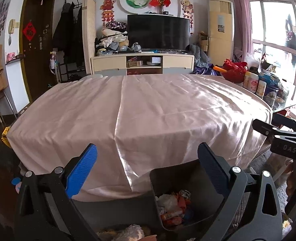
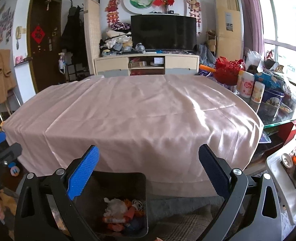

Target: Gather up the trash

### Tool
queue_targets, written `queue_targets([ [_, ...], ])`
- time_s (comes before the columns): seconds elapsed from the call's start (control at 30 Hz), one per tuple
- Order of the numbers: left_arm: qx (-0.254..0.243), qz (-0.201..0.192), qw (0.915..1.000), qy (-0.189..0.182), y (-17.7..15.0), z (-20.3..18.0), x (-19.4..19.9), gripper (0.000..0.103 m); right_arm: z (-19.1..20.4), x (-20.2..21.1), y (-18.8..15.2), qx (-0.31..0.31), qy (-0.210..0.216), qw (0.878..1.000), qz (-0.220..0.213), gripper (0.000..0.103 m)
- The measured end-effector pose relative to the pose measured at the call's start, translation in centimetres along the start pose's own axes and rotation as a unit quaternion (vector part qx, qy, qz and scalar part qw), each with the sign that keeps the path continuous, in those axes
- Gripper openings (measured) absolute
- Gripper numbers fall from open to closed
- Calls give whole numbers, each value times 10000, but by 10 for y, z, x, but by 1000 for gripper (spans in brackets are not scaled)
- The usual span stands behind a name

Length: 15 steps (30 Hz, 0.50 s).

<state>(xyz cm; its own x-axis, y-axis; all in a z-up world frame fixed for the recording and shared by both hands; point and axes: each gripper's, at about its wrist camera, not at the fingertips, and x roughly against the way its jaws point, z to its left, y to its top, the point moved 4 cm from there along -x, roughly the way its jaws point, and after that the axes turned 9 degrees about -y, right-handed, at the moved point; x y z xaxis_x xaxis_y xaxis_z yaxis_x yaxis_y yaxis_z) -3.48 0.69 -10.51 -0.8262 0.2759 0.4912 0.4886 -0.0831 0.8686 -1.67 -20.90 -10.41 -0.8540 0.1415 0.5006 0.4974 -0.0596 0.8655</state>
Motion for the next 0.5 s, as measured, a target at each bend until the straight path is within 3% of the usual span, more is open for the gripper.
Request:
queue_targets([
  [0.5, -34, 0, 10000, -53, 0, -2, -2, 95, -3, 9, 4, -52, -35, 9999, -93, 100],
])
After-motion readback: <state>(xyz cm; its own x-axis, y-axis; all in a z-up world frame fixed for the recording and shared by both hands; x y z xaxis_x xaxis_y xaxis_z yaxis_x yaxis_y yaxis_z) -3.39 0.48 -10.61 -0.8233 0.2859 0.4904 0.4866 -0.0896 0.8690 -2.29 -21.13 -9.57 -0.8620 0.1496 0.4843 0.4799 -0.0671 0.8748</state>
